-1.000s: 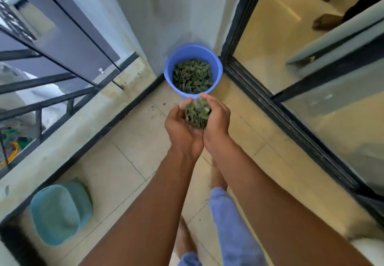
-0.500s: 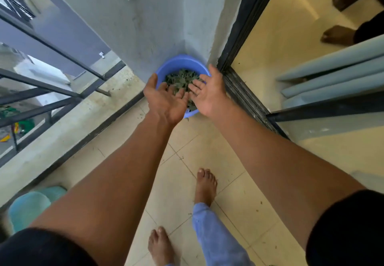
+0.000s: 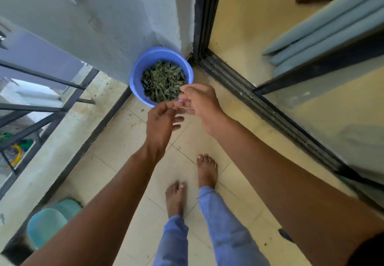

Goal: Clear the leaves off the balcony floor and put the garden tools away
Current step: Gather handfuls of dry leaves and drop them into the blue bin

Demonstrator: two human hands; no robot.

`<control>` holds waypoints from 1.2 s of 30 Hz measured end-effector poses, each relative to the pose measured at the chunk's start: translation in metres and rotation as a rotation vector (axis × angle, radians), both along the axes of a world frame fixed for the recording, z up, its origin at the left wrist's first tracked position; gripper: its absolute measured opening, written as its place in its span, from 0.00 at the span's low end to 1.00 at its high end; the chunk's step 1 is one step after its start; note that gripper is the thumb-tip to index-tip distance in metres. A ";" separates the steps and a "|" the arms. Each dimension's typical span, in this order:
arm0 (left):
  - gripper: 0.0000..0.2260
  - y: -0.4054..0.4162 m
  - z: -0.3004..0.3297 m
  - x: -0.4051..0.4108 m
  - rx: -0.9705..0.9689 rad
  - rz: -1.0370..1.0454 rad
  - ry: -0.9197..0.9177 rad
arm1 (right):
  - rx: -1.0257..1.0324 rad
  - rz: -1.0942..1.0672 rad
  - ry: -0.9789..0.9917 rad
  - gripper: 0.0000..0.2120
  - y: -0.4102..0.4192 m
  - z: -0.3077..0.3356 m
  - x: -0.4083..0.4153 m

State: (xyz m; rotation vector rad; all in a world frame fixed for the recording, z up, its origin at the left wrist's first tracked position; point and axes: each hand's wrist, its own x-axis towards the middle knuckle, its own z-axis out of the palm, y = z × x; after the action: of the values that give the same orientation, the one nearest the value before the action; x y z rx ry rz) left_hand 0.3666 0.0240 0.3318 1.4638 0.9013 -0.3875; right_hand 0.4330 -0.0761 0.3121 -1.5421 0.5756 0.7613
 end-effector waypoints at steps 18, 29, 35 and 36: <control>0.11 -0.077 0.053 -0.156 0.087 -1.052 0.016 | -0.569 -0.175 -0.260 0.06 -0.139 0.083 -0.261; 0.08 -0.210 0.052 -0.314 0.314 -1.751 -0.035 | -0.508 -0.535 -0.097 0.06 -0.236 0.071 -0.490; 0.13 -0.311 0.072 -0.439 0.295 -1.914 -0.059 | -0.568 -0.806 -0.031 0.07 -0.300 0.085 -0.649; 0.13 -0.329 0.076 -0.464 0.270 -1.924 -0.061 | -0.569 -0.855 -0.020 0.07 -0.311 0.090 -0.676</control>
State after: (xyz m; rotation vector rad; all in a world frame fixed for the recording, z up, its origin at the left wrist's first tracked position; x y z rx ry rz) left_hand -0.0973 -0.3052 0.4080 2.1784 -0.8550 -1.5855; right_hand -0.2432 -0.3874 0.4019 -1.5820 1.3967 -0.0930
